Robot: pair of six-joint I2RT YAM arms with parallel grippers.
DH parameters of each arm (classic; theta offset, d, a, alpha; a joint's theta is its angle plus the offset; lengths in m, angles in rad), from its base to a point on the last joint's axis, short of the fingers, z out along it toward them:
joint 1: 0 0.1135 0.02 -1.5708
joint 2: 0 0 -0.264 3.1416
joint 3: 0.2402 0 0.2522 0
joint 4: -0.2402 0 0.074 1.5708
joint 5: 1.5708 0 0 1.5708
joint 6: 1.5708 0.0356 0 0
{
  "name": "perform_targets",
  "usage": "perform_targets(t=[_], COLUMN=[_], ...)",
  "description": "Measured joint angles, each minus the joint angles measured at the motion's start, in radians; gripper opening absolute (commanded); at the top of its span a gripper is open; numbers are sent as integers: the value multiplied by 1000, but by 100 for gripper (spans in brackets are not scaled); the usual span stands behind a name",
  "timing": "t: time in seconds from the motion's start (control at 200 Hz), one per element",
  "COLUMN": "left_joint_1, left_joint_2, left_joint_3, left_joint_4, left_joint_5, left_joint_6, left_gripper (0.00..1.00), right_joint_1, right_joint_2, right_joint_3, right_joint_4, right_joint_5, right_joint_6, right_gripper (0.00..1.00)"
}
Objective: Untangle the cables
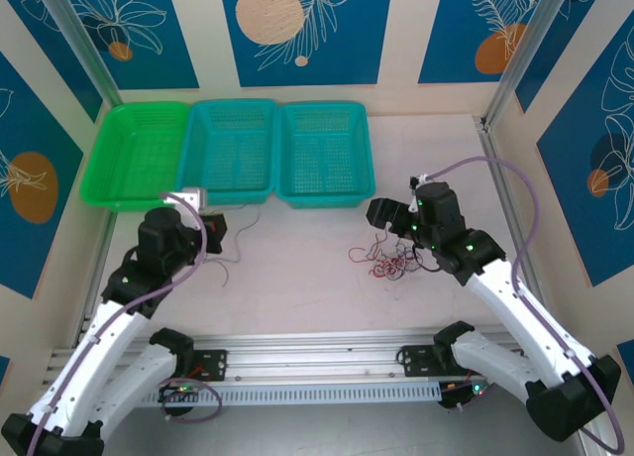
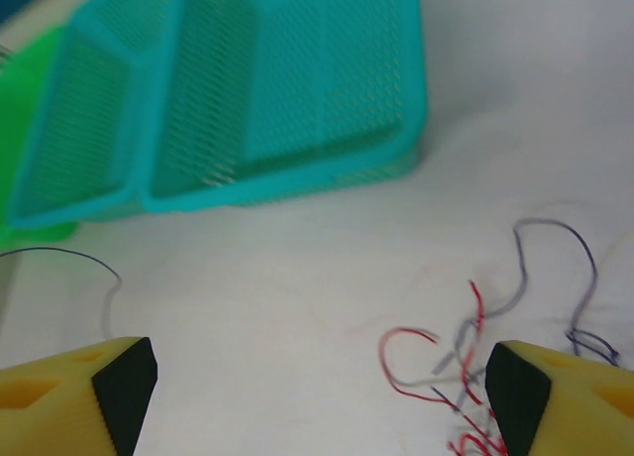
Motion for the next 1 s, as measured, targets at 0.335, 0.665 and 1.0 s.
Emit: perform_targets(t=[0.335,0.665,1.0], left_joint_1=[104,380,590], left_joint_2=[388,853,1030], left_joint_3=[649,1099,1227], left_joint_4=[-78,-83,-143], left_joint_5=[-121,-80,-50], left_joint_6=[245,272,229], left_gripper=[0,0,0], right_joint_1=[68,69,69], right_joint_2=[-18,-46,-81], right_joint_3=[102,120,120], right_joint_4=[-39,-111,-152], right_joint_5=[-53,-51,-40], right_joint_6=[12,28,34], right_gripper=[86,86,86])
